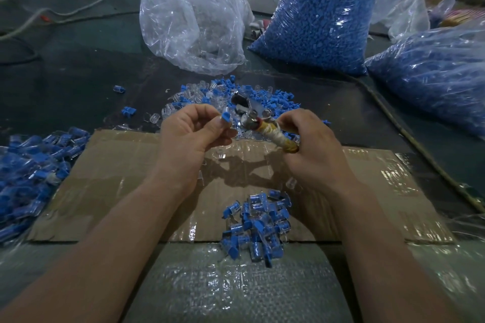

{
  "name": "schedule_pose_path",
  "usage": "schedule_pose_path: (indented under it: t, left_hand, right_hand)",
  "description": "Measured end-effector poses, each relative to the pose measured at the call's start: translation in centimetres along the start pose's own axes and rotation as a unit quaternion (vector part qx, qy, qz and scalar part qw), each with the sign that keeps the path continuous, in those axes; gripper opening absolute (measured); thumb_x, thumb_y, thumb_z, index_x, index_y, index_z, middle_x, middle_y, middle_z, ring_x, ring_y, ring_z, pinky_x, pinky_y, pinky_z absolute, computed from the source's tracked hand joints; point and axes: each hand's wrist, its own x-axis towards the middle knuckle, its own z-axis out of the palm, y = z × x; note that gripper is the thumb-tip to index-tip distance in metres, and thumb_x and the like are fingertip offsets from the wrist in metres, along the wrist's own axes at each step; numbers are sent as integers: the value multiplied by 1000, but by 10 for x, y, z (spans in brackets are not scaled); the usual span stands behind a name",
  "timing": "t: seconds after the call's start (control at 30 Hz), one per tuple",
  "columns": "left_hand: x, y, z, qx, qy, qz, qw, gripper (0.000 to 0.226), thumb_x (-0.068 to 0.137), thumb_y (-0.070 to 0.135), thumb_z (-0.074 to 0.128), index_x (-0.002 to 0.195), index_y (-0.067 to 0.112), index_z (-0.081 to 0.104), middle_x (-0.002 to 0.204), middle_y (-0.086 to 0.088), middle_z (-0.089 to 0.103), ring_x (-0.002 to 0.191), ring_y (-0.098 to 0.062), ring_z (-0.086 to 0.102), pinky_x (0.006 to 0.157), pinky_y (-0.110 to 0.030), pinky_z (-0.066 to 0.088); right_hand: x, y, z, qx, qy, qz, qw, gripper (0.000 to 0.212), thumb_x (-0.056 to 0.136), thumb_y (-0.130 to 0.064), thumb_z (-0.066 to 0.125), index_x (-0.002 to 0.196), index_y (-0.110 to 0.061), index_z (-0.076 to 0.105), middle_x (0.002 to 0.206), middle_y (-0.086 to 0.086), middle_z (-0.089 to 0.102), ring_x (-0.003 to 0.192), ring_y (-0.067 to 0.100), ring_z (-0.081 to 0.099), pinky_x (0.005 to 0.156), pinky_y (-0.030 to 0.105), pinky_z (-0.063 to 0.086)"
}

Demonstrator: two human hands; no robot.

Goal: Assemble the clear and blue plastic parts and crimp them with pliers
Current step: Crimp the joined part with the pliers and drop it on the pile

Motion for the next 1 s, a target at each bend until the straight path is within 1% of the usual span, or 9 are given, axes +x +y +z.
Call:
schedule_pose_path:
  t: [0.17, 0.27, 0.37, 0.43, 0.5, 0.57, 0.67, 0.87, 1.0]
  left_hand:
    - [0, 0, 2, 1, 8, 4, 1000, 16, 66, 15, 61, 79, 8, 58, 69, -2, 66, 64, -12, 66, 59, -19, 53]
    - [-1, 1, 2, 21, 5, 13, 1000, 13, 69, 13, 62, 80, 7, 58, 66, 1, 67, 63, -10, 65, 60, -18, 52]
    - [-2, 0, 2, 37, 7, 16, 999, 5, 78, 4, 60, 80, 8, 58, 65, 3, 68, 63, -9, 65, 60, -17, 52]
    - [-2, 0, 3, 53, 12, 27, 998, 10, 81, -1, 59, 80, 9, 58, 64, 5, 67, 62, -8, 64, 60, -17, 52]
    - [-4, 1, 5, 74, 15, 42, 996, 14, 83, -3, 58, 79, 10, 57, 62, 7, 66, 60, -6, 63, 60, -17, 53]
    - [-6, 2, 6, 93, 19, 57, 994, 15, 83, -3, 58, 78, 11, 57, 61, 7, 65, 59, -4, 62, 59, -15, 51]
    - [-7, 3, 7, 120, 27, 76, 989, 19, 83, -3, 58, 76, 15, 56, 66, 5, 63, 58, -2, 61, 57, -12, 49]
    - [-7, 5, 6, 129, 33, 80, 988, 19, 84, -1, 58, 76, 15, 56, 68, 3, 62, 58, -3, 61, 58, -13, 49]
    - [-7, 4, 6, 127, 33, 72, 989, 17, 83, -3, 58, 76, 13, 57, 67, 0, 62, 56, -2, 61, 56, -12, 49]
  right_hand:
    - [-2, -2, 1, 13, -11, -9, 1000, 31, 75, -4, 62, 101, -19, 51, 96, -7, 45, 92, 9, 45, 82, 27, 39]
    - [-2, -3, 1, 19, -28, -8, 999, 34, 75, -5, 62, 97, -25, 45, 95, -9, 44, 91, 8, 43, 80, 24, 35]
    - [-1, -4, 2, 15, -46, -3, 999, 32, 76, -8, 62, 94, -26, 42, 87, -13, 42, 85, 8, 42, 71, 22, 33]
    - [-1, -5, 1, 6, -50, -1, 999, 29, 76, -10, 61, 92, -26, 42, 82, -16, 39, 81, 8, 41, 66, 21, 33]
    - [-1, -5, 1, -4, -51, -4, 999, 29, 75, -10, 60, 90, -27, 42, 79, -17, 37, 76, 5, 38, 64, 19, 30]
    - [-1, -7, 1, -17, -50, -8, 999, 28, 75, -9, 61, 93, -25, 47, 80, -17, 38, 76, 3, 37, 66, 19, 29]
    - [-1, -10, 0, -27, -48, -5, 998, 30, 75, -8, 63, 103, -18, 57, 86, -9, 45, 82, 10, 43, 74, 23, 34]
    - [-2, -11, 1, -35, -25, -15, 999, 25, 74, -8, 64, 97, -17, 61, 80, -9, 47, 76, 10, 43, 70, 23, 32]
    - [-1, -8, 4, -29, -28, -14, 999, 32, 75, -10, 64, 106, -15, 61, 86, -9, 45, 81, 8, 41, 68, 18, 29]
